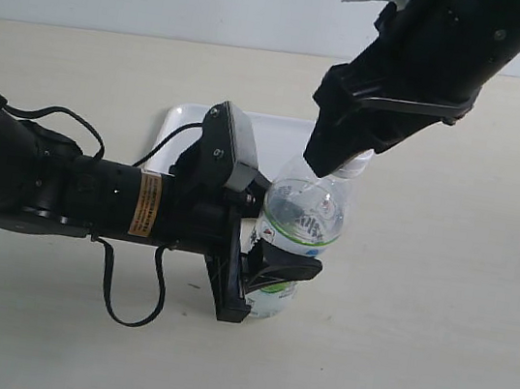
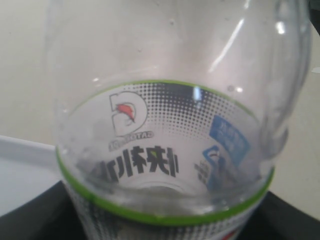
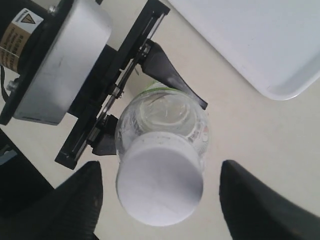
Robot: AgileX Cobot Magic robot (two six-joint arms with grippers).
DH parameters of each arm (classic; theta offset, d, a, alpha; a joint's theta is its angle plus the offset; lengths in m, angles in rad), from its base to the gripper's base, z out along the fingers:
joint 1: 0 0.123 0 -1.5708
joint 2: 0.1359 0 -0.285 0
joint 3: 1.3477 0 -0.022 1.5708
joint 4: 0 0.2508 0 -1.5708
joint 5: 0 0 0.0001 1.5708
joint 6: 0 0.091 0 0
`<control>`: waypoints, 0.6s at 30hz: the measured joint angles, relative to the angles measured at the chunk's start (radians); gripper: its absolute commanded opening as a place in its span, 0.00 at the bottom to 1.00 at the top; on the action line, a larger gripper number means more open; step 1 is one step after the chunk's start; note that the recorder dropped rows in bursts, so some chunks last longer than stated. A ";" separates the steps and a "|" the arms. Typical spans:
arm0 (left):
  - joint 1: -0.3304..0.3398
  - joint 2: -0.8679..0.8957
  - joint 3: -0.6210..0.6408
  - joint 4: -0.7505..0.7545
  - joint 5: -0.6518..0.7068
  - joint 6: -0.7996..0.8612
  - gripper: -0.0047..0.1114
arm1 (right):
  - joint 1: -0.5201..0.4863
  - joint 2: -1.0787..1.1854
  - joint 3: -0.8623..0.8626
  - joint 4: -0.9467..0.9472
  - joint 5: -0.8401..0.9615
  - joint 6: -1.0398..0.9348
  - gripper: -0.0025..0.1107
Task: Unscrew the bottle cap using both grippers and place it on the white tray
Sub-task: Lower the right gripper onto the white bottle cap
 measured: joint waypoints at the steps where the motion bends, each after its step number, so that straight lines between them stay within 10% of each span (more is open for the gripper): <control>1: 0.000 0.000 0.000 0.000 0.000 0.000 0.04 | 0.000 0.001 0.000 0.000 0.000 0.000 0.54; 11: 0.000 0.000 0.000 0.000 0.000 0.000 0.04 | 0.000 0.003 0.000 0.003 0.000 0.006 0.05; 18: 0.000 0.000 0.000 0.000 0.000 0.000 0.04 | 0.000 0.003 0.000 0.003 0.000 -0.054 0.02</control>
